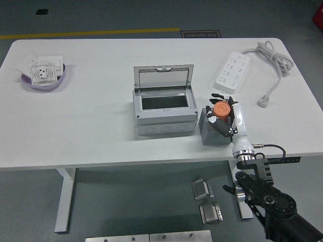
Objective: Pick up the cylinder from the cube,place it in the box,flap close box
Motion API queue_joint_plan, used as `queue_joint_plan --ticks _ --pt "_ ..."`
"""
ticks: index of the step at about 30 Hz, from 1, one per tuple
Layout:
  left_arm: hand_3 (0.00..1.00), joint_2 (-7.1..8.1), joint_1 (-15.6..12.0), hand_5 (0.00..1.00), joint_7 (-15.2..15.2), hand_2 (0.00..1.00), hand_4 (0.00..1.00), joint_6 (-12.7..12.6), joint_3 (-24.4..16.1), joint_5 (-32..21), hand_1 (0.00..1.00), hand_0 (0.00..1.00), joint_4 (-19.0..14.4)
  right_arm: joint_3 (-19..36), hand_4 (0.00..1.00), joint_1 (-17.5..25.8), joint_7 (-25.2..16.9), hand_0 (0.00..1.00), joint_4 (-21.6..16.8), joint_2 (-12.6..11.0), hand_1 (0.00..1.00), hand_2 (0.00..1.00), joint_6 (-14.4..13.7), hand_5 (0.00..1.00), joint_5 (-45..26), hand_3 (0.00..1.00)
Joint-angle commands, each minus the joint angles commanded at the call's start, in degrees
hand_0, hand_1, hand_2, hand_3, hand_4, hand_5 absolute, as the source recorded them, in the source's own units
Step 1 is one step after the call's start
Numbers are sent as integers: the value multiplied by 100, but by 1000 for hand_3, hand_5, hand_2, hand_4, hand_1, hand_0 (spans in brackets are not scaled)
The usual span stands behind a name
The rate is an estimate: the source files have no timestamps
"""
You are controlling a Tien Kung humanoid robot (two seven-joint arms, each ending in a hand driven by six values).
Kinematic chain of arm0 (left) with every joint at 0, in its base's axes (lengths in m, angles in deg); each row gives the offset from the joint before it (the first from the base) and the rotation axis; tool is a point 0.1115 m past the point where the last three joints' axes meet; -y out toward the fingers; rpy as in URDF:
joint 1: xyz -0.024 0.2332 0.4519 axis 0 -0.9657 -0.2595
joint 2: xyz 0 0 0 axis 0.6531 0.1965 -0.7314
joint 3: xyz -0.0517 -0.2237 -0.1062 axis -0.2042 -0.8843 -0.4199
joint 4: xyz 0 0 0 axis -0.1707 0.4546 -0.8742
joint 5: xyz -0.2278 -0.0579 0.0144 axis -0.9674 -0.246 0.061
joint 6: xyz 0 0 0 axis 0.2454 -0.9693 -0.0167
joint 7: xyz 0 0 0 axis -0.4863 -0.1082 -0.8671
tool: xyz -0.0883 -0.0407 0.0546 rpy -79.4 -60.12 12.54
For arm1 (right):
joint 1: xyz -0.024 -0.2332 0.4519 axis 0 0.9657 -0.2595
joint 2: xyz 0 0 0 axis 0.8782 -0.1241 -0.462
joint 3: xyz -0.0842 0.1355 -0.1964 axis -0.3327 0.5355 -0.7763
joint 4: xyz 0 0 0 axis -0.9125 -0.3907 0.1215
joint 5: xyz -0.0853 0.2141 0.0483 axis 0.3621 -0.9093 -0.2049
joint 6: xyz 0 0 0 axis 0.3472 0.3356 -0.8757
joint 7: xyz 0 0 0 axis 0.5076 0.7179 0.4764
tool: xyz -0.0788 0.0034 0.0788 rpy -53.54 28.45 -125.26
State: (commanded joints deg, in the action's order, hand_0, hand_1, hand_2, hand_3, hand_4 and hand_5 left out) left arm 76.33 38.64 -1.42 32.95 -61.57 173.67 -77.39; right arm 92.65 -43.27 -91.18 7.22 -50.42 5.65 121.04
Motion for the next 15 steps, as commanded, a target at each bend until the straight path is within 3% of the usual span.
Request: queue_joint_plan --ticks 5,6,11,12,15 --pt "581 -7 3 58 11 542 398 -2 28 -39 570 622 0 46 2 -7 42 574 -43 1 587 539 -31 2 61 574" --pt "582 -10 6 59 16 543 400 -4 42 -58 571 622 0 71 2 -7 43 385 -52 4 431 414 -35 2 72 336" --pt "582 -9 8 59 32 543 400 -12 81 -110 571 622 0 128 2 -12 72 385 -49 6 431 414 -21 2 101 336" --pt "584 -8 9 69 35 545 406 -13 82 -114 575 622 0 130 2 -15 96 370 -37 4 318 359 -8 2 119 263" --pt "584 -9 12 69 42 545 406 -17 96 -135 575 622 0 126 2 -22 157 370 -3 1 318 359 28 2 166 263"
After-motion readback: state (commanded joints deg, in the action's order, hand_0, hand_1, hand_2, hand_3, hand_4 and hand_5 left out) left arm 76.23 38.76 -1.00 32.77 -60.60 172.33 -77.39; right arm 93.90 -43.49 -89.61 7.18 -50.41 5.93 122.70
